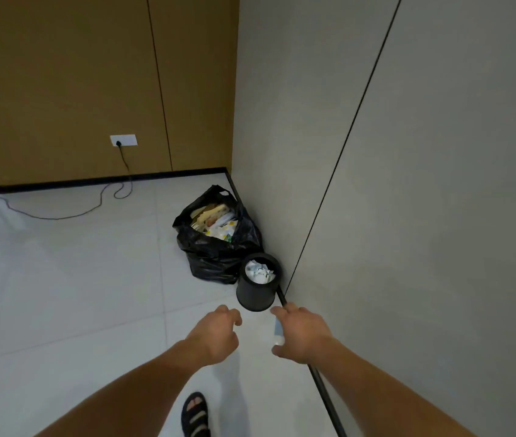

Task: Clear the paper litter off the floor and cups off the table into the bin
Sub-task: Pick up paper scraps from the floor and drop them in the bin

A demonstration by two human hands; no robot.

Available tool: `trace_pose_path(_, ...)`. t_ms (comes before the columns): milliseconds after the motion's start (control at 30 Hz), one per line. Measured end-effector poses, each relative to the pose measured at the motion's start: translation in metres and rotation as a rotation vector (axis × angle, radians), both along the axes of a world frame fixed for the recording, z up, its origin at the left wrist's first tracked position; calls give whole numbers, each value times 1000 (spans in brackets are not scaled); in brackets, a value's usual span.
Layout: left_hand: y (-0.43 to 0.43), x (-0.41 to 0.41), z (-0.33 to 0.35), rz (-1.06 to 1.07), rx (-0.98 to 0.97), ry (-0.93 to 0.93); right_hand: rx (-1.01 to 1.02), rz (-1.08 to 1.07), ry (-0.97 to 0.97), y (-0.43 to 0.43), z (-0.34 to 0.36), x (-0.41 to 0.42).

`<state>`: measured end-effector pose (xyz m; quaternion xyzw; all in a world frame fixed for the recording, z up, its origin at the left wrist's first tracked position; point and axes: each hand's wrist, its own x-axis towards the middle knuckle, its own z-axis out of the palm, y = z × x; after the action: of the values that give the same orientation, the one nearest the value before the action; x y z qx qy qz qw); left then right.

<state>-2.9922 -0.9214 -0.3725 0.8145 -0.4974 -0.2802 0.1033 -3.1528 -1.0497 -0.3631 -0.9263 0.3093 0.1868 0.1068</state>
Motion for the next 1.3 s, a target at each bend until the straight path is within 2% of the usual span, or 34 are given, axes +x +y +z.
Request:
trace_pose_path(267,-154,112,-26,-71,26,50,78,-109,-8,-129,-23,108)
trace_pose_path(567,-333,191,-91,-42,121,111,233,-207,15,-301,-112,173)
trace_pose_path(733,-422,212,-180,-1,149,175,283,-283,-28,-380,-196,213)
trace_pose_path(900,-478,245,-312,84,160,249,261,-281,-41,-425,-309,248)
trace_pose_path(1067,-513,263,-431,10,137,232,273,-318,-21,-448,-425,276)
trace_pose_path(1167,-519,265,-476,-82,154,219,325,-342,27,-454,-474,281)
trace_pose_path(1300,-512,264,-495,-95,242,343,347,-368,65,-454,-491,276)
